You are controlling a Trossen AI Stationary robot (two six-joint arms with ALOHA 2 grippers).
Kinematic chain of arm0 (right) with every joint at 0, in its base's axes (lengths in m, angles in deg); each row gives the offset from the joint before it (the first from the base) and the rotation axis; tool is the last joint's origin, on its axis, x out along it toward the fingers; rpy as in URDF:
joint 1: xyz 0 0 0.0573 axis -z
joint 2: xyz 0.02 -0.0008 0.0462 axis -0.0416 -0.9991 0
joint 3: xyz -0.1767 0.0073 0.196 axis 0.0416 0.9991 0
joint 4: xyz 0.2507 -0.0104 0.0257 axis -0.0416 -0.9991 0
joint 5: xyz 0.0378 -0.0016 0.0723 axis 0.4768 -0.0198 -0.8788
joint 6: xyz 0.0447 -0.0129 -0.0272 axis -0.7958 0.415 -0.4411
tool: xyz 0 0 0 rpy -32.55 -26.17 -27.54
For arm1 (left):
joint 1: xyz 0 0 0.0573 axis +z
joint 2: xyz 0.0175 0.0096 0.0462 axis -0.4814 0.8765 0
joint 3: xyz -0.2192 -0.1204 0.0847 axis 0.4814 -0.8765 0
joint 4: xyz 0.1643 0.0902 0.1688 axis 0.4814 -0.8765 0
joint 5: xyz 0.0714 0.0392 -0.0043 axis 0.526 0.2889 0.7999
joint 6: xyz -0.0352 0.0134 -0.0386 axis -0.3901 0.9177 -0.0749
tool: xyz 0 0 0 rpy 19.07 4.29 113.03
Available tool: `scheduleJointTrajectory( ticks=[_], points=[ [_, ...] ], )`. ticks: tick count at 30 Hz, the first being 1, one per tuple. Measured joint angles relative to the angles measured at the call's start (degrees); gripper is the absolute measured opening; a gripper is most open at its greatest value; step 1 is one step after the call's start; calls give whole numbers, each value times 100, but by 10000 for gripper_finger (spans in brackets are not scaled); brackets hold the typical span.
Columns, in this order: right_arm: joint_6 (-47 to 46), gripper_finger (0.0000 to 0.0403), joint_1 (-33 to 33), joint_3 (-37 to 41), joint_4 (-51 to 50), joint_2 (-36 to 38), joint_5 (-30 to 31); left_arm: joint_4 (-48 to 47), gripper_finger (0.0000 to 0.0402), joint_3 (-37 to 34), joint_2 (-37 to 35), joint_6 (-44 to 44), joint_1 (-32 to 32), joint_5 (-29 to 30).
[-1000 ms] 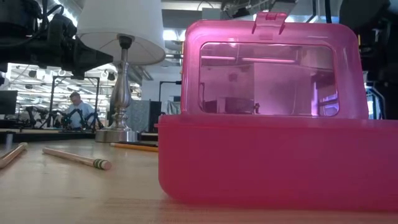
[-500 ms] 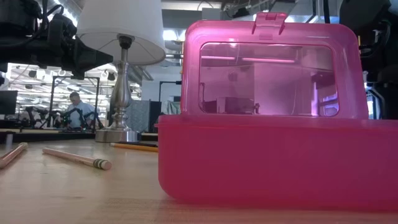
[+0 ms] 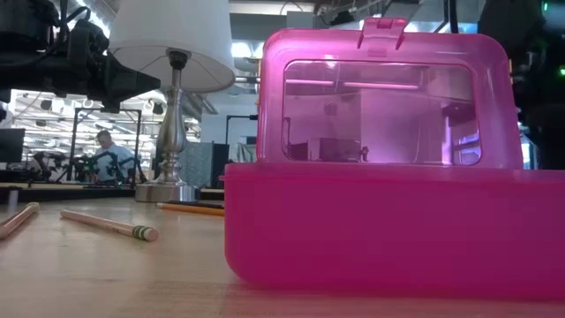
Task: Pick & place school supplies into a supply box
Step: Put the transparent pen into the pink supply box
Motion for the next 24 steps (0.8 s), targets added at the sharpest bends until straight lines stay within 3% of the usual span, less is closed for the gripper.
scheduleJointTrajectory(
  ticks=[7, 18, 24],
  points=[
    [21, 163, 216, 752, 740, 37, -451, 0, 12, 2, -1, -2, 0, 0],
    [284, 160, 230, 852, 997, -7, -522, 7, 11, 2, 0, -5, 0, 5],
    [289, 117, 227, 852, 1023, -7, -541, 0, 11, 1, 0, 2, 1, 34]
  ],
)
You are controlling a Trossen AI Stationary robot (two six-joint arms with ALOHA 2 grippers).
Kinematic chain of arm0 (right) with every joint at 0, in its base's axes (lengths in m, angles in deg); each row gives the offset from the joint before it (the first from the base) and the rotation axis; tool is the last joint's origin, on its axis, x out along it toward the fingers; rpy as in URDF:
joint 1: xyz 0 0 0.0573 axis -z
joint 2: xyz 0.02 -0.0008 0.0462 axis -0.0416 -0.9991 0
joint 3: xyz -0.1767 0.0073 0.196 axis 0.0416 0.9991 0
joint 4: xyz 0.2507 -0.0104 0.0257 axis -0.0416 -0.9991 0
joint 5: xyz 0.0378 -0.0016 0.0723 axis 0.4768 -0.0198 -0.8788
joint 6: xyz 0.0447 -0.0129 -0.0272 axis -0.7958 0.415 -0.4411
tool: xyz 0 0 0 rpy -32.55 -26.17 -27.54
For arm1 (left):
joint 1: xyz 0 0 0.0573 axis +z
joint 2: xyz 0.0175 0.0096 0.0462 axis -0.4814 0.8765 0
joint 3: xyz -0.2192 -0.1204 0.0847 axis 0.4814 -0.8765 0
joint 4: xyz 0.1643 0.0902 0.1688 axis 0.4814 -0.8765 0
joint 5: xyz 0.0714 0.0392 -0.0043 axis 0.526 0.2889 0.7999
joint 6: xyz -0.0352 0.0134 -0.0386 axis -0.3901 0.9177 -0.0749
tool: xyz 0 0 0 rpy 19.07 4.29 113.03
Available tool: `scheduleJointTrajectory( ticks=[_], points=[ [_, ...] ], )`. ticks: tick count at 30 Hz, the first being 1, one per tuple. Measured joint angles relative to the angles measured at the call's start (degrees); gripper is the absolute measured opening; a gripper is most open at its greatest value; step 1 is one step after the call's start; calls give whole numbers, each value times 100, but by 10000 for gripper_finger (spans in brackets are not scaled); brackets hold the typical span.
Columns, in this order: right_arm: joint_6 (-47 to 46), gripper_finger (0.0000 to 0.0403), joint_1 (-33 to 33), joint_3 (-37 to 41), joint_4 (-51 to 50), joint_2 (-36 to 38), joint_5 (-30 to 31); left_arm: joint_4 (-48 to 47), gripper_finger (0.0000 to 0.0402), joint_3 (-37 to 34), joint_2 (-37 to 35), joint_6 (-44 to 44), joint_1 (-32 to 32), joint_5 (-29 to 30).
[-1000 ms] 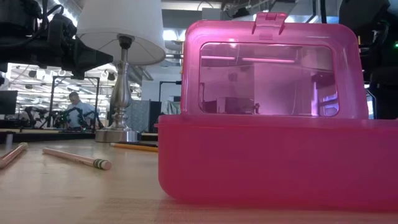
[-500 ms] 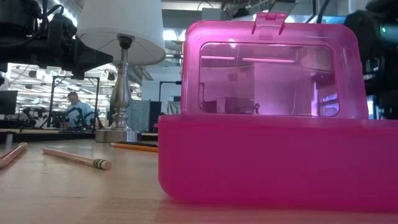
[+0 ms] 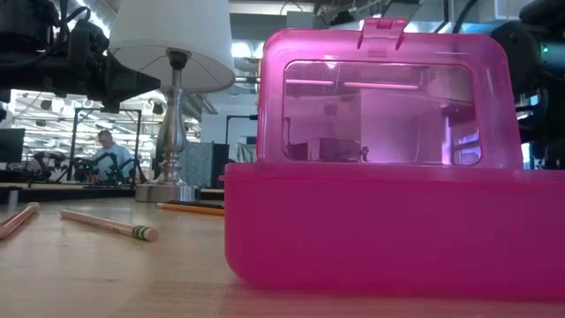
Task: Pick & place school supplies into a supply box
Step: Put the transparent pen into the pink supply box
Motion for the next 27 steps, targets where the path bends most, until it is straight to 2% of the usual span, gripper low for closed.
scheduleJointTrajectory(
  ticks=[7, 16, 27],
  points=[
    [27, 39, -2, -4, 6, 0, -20, 0, 9, 1, -2, -2, 1, -1],
    [29, 44, 0, -111, -401, -15, -35, -2, 11, 1, -2, -4, 0, 8],
    [252, 43, -17, -1210, -1660, 4, 103, 39, 13, 0, 0, -6, -1, 10]
  ],
)
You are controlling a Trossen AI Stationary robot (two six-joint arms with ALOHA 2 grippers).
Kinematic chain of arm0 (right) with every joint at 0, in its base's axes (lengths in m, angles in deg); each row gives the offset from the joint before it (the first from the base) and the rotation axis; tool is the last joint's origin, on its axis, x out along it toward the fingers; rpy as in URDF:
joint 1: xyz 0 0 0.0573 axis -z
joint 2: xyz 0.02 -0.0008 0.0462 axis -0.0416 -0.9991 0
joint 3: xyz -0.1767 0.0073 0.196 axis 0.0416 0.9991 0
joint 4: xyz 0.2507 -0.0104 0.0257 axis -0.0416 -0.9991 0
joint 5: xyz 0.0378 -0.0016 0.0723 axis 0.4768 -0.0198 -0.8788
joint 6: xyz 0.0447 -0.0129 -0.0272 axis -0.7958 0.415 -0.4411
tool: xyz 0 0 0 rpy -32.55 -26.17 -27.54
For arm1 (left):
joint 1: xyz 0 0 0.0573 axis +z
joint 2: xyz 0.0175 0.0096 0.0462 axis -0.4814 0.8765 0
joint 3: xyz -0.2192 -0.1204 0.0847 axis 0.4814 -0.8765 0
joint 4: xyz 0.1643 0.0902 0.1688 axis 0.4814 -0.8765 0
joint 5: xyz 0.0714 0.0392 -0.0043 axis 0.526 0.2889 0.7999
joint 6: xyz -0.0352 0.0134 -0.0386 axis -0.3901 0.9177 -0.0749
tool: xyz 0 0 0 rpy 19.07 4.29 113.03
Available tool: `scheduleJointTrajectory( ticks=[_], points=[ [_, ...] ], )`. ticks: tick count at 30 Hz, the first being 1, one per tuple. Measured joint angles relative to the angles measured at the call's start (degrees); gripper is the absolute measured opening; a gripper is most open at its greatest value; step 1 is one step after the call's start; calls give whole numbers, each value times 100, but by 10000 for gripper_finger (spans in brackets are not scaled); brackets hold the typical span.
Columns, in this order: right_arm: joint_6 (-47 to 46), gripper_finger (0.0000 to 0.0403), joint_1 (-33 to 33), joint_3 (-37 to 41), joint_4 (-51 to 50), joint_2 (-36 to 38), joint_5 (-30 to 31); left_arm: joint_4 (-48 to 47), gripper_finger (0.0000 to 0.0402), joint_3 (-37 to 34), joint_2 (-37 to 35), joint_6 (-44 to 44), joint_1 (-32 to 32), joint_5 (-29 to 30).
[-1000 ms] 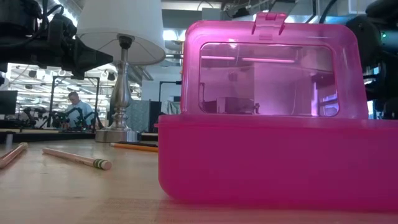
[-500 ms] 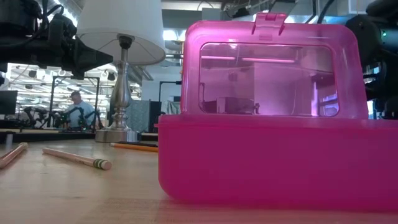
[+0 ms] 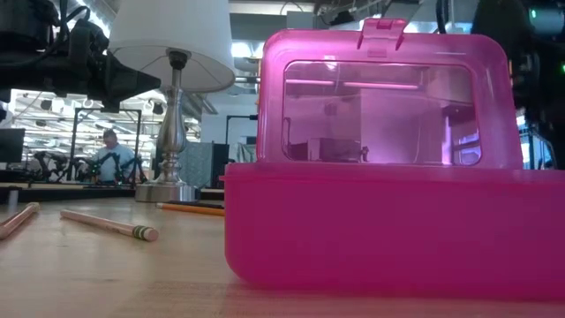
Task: Pick & place school supplies into a supply box
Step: Put the transparent pen into the pink supply box
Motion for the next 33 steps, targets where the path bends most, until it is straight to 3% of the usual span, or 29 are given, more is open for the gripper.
scheduleJointTrajectory(
  ticks=[8, 12, 17, 22, 29, 33],
  points=[
    [87, 43, 0, -1275, -1475, 5, 887, 0, 8, -1, 0, 0, 2, 0],
    [223, 46, -54, -1956, -1537, 7, 1387, 1, 10, 1, 0, 0, 1, 2],
    [622, 44, -382, -2691, -1157, 7, 1934, 0, 13, 1, 0, 2, 0, 0],
    [839, 45, -750, -3217, -497, 7, 2085, 2, 9, -1, 0, 0, 0, 2],
    [1709, 45, -1381, -3354, 818, 2, 2083, 2, 12, 1, -2, 2, 1, 2],
    [1736, 45, -1614, -3361, 1184, -78, 2085, 2, 12, 1, -1, 0, 2, 2]
  ],
)
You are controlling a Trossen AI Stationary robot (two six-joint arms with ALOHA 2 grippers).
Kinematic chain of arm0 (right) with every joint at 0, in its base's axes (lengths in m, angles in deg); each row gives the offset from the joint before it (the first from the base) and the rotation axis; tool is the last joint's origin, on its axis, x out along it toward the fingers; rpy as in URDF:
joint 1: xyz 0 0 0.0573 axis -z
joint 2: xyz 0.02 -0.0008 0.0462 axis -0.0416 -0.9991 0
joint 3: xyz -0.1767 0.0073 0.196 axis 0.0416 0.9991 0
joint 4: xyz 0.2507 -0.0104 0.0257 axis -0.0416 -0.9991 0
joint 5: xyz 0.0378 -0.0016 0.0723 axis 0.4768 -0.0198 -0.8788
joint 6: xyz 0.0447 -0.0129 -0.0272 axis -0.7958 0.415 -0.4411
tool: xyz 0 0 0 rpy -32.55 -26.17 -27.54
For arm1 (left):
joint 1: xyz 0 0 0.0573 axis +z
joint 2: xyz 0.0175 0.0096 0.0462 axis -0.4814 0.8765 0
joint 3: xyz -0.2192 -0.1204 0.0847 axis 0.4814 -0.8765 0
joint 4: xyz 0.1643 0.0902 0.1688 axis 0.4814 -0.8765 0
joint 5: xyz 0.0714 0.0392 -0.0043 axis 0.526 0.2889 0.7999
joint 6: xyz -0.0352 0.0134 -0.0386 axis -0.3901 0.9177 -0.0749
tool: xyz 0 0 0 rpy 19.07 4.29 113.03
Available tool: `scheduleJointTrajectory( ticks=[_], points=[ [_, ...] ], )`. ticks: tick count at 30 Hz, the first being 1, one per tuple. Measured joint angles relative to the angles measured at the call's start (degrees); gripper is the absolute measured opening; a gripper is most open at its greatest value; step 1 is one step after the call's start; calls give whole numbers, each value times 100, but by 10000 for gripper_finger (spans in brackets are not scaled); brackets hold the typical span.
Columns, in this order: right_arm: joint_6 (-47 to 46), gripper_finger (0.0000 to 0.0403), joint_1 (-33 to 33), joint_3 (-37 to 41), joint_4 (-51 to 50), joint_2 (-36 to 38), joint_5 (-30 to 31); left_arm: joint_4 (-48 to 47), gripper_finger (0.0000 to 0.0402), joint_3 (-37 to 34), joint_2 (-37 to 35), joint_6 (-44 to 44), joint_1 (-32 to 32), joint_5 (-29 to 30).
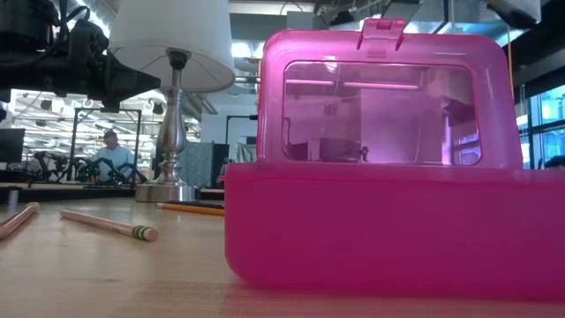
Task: Pick & place school supplies into a supply box
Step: Put the transparent pen into the pink supply box
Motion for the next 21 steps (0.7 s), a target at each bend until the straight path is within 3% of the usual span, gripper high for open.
scheduleJointTrajectory(
  ticks=[11, 21],
  points=[
    [742, 45, -382, 0, 1541, -1007, -602, 0, 12, 0, 1, -4, 0, -1],
    [607, 45, -439, 4, 2178, -1742, -673, -1, 12, -2, 1, -7, -1, -2]
  ],
)
